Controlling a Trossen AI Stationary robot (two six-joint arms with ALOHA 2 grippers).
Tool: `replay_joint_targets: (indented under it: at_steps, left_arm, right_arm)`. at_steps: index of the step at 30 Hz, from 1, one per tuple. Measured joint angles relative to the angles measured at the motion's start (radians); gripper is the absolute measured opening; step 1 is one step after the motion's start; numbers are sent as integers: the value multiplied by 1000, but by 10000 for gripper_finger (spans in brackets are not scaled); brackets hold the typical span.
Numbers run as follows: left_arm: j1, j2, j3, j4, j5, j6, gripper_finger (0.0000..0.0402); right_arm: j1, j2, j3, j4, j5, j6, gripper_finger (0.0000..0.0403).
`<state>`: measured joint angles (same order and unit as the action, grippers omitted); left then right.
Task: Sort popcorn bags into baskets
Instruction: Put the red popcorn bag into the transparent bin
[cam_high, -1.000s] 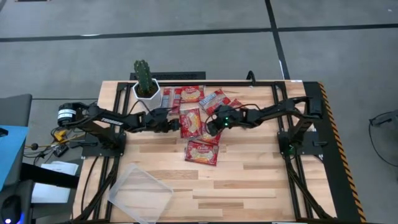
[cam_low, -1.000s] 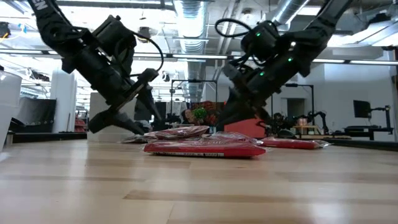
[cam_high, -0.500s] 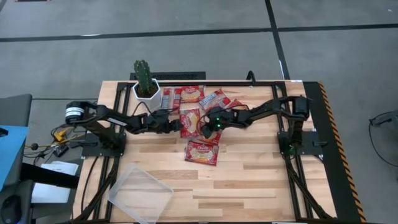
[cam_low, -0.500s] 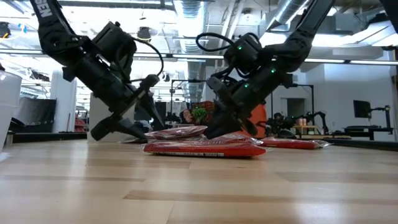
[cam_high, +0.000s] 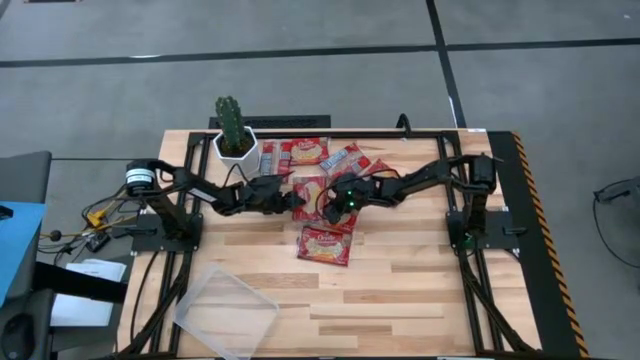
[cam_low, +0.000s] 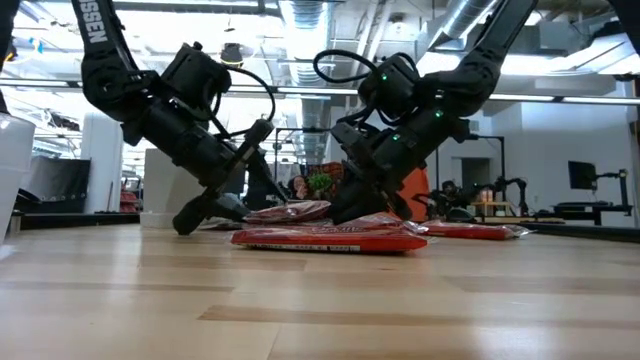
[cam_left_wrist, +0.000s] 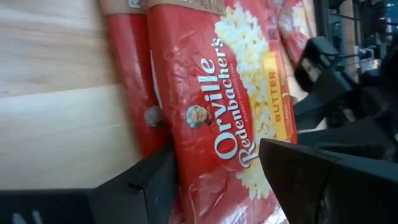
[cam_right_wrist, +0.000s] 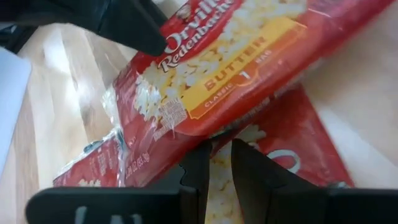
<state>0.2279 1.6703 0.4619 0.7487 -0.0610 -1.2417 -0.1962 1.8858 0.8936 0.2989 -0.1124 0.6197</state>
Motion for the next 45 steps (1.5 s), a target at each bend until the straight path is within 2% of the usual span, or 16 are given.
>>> replay_joint_targets:
  at_steps: [5, 9, 13, 20, 27, 33, 38, 41, 45]
  left_arm:
    - [-1, 2, 32, 17, 46, 41, 207]
    - [-1, 2, 36, 7, 57, 45, 185]
    - [-1, 2, 37, -38, 58, 33, 135]
    - [-1, 0, 37, -50, 67, 33, 14]
    - [-7, -29, 36, 29, 181, 2, 6]
    - [-38, -188, 36, -97, 257, -6, 5]
    - [-136, -422, 36, -356, 241, -29, 3]
    - [-248, -577, 36, -558, 148, -85, 3]
    - [-479, -750, 36, -747, -103, -243, 2]
  right_arm:
    - [1, 0, 0, -2, -7, -1, 92]
    - [1, 0, 0, -3, -7, -3, 92]
    - [1, 0, 0, -6, -6, -3, 92]
    - [-2, -1, 1, -18, -33, -3, 92]
    - [-14, -88, 1, -130, -73, -56, 92]
    - [-18, -210, 2, -259, -62, -135, 92]
    - [-14, -310, 1, -399, -24, -198, 92]
    - [-12, -352, 1, -439, 10, -219, 92]
    - [-9, -383, 1, -446, 13, -228, 92]
